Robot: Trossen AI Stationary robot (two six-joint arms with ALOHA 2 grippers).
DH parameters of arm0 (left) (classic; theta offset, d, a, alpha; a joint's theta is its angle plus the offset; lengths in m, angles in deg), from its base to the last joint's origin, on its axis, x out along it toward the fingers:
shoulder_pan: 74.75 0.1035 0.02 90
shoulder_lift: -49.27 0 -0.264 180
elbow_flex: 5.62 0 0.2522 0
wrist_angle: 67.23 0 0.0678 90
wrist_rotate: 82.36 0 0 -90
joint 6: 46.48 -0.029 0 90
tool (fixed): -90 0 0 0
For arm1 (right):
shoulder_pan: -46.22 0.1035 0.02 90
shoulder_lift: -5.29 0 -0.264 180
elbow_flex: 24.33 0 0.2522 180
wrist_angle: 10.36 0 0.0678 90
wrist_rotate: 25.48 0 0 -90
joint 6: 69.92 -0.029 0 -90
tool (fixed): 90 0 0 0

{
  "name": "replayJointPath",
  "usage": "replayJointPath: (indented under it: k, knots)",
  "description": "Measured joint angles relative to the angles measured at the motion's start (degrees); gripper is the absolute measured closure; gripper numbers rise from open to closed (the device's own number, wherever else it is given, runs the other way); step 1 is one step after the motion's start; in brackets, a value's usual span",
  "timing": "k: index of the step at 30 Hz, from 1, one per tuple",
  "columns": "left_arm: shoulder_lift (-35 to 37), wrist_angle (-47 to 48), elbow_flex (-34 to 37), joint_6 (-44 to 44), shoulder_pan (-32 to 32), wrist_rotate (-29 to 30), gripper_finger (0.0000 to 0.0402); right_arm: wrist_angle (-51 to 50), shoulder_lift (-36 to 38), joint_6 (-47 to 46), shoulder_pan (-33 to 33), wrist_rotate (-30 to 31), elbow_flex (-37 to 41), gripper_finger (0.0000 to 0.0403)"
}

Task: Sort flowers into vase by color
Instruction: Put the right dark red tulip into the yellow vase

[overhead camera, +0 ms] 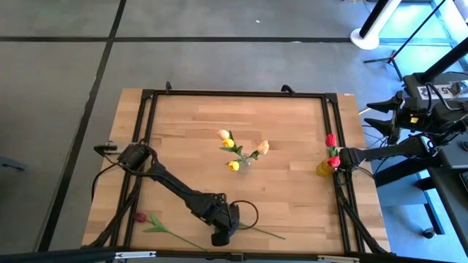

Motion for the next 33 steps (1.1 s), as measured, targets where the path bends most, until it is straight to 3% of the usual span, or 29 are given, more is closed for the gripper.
replayJointPath:
  k: [5, 8, 16, 19, 23, 26, 28, 33]
  knots:
    - [-0.5, 7.3, -0.2, -2.2, 0.2, -0.7, 0.0194, -1.3, 0.0, -1.7, 0.0, 0.0, 0.0, 0.0104]
    - [-0.4, 13.6, -0.2, 3.7, 0.7, 1.3, 0.0213, -0.2, -0.7, -2.1, 0.0, 0.1, -0.1, 0.0104]
    - [-0.3, 17.1, -0.1, 8.2, 0.9, 4.7, 0.0334, 6.6, -5.7, 5.1, -2.4, -0.4, -0.2, 0.0104]
    - [0.3, 20.7, 0.1, 16.2, 1.1, 7.0, 0.0385, 11.3, -8.3, 5.9, -4.1, -0.4, -1.0, 0.0104]
    - [2.8, 29.5, -0.6, 30.5, 0.9, 13.3, 0.0391, 18.2, -12.6, 10.5, -6.8, -2.2, -3.1, 0.0104]
    - [6.9, 36.6, -1.8, 35.6, -0.7, 18.5, 0.0395, 22.7, -16.6, 11.9, -8.4, -4.5, -5.4, 0.0104]
    - [9.8, 38.5, -2.4, 33.8, -1.6, 20.6, 0.0397, 23.8, -19.4, 12.0, -8.8, -5.6, -7.1, 0.0104]
    - [18.0, 39.5, -2.7, 19.4, -2.2, 20.9, 0.0397, 24.1, -26.2, 12.0, -8.6, -6.1, -10.9, 0.0104]
